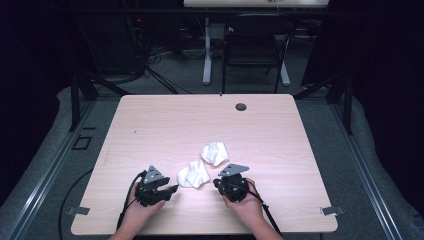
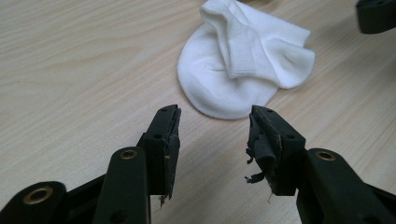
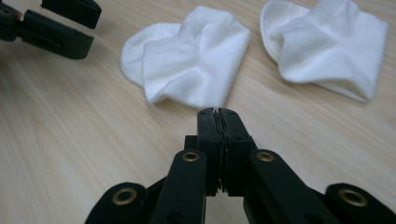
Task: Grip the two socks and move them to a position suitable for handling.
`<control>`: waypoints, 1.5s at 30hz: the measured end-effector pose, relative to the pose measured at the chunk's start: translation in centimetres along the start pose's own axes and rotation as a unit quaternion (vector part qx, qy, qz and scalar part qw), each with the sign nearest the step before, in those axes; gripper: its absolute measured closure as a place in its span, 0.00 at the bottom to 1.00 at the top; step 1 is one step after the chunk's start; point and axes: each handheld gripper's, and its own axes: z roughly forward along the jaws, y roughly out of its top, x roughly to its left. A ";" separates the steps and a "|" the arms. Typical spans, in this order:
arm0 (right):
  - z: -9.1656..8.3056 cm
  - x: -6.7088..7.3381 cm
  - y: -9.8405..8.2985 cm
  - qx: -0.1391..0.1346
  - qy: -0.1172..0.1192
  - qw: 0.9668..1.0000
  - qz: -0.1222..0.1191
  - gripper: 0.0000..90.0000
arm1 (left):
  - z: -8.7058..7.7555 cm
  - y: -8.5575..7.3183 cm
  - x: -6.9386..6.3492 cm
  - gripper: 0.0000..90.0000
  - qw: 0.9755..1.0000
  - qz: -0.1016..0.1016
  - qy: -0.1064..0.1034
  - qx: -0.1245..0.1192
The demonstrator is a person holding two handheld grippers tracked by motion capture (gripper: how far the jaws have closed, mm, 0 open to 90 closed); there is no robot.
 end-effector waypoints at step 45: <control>3.1 2.1 0.8 0.043 0.014 0.999 -0.021 0.99 | -0.9 -0.2 0.3 0.58 1.000 -0.008 -0.011 -0.012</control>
